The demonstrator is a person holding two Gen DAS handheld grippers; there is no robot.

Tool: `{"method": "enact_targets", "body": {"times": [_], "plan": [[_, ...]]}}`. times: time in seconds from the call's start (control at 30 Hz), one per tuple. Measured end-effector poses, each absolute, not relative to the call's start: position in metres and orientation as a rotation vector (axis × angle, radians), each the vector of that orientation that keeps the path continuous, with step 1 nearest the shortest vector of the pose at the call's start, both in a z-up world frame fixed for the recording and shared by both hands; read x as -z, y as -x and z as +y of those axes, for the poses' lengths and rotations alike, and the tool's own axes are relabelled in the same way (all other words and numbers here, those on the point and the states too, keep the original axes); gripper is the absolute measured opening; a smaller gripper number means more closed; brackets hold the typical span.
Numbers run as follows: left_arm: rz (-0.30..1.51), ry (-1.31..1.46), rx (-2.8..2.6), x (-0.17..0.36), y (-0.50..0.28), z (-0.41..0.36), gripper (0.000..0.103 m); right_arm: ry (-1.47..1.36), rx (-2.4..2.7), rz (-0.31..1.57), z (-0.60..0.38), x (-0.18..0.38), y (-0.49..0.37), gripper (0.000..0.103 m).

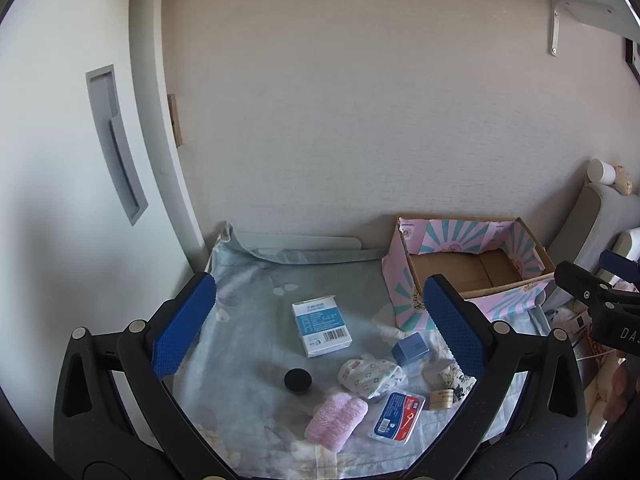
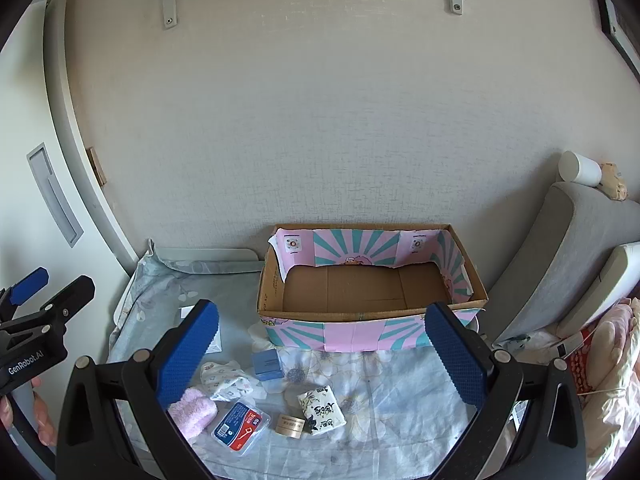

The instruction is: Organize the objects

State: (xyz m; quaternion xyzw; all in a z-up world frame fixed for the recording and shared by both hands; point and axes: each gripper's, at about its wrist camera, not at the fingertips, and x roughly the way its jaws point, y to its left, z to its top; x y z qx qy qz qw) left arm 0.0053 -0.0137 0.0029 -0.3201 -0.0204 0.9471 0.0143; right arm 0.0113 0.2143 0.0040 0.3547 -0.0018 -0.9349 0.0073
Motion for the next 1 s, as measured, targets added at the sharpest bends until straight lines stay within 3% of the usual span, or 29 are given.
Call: {"method": "enact_targets", "body": {"times": [1.0], "plan": [[-0.077, 0.973, -2.959, -0.003, -0.0125, -0.0152, 0.103, -1.106, 2.92, 0.012, 0.2121, -0.0031, -0.0142, 0.103]]}}
